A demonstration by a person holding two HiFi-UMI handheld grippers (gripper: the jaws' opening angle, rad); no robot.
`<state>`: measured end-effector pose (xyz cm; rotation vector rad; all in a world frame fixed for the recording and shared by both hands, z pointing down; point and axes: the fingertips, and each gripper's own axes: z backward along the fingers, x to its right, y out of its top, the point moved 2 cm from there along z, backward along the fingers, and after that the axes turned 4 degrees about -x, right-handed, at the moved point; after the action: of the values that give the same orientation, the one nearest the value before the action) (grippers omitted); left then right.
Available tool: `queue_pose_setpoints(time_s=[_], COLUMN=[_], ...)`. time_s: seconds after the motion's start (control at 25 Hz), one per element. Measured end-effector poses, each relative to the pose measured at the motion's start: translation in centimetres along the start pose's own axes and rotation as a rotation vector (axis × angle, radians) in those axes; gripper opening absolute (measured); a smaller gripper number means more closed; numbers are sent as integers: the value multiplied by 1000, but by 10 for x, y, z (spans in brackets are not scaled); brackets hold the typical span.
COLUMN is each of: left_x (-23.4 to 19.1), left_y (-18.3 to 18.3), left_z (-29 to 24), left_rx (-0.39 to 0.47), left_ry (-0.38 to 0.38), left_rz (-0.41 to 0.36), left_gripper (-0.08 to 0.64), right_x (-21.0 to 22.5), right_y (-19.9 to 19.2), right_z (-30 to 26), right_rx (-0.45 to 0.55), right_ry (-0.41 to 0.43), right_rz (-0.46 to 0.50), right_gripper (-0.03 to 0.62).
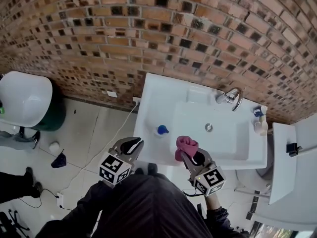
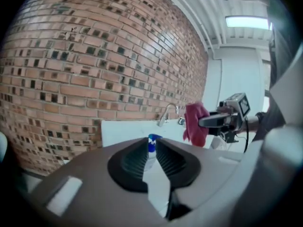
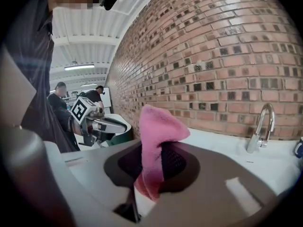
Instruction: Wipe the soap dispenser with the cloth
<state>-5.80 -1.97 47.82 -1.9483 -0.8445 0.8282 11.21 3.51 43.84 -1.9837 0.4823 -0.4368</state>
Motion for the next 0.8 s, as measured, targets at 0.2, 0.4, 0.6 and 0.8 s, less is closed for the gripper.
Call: queue_pose_setpoints(time_s=[0.2,0.4,0.6,0.8], left_x=[4,5,6,10], left_y=[-2,-1,-2,-2], left_z=[-1,-3,-6,-6], left_rx=[-11,-11,-16,-15], left_ry=[-15,-21,-23,-33], left_rz=[-1,-9,-10,-8], left_gripper=[23,23,22,23], right_x=[-7,-6,-5,-6], right_y=[5,4,4,6], right_z=[-3,-3,-2,-3], right_rx=[10,12,15,15], right_ry=[8,8,-3,-1], right_rz=[8,-3,-3,3], right_gripper=[67,67,67,67])
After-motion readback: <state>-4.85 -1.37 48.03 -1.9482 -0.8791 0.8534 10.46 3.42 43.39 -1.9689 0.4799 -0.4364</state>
